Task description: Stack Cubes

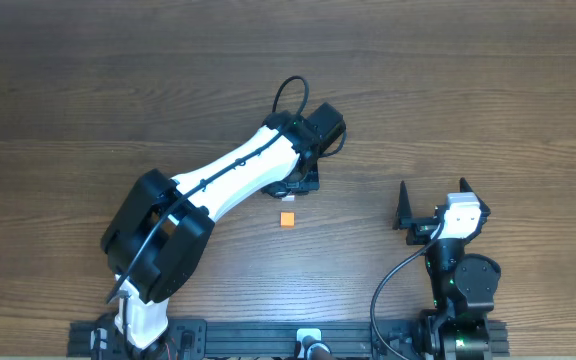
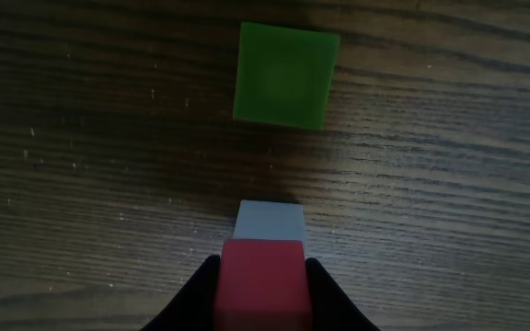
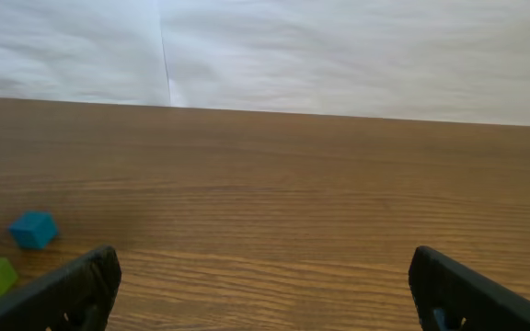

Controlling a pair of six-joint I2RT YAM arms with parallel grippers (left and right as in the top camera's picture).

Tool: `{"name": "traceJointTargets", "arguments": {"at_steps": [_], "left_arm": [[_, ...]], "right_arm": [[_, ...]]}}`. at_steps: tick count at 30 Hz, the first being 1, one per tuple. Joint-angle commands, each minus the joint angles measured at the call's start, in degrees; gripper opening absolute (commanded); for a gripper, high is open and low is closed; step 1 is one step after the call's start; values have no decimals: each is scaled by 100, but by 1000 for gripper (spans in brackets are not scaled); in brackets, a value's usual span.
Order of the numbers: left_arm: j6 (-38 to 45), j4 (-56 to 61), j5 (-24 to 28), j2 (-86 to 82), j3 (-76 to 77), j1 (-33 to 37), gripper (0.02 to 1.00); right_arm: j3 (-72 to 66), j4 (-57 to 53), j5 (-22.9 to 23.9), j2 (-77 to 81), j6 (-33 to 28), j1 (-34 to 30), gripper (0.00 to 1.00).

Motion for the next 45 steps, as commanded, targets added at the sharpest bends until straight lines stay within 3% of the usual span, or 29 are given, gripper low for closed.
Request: {"name": "traceJointTargets", "arguments": {"at_steps": [1, 23, 37, 45], "left_arm": [[-63, 44, -92, 92, 96, 31, 38], [-63, 57, -92, 140, 96, 31, 102], [-61, 57, -92, 140, 96, 31, 314], [-61, 59, -94, 140, 96, 31, 340]], "right_arm": [[-31, -4, -61, -59, -24, 28, 993], [-31, -7, -61, -59, -24, 28, 993], [-31, -7, -61, -59, -24, 28, 991], [-31, -4, -61, -59, -26, 28, 991]]}}
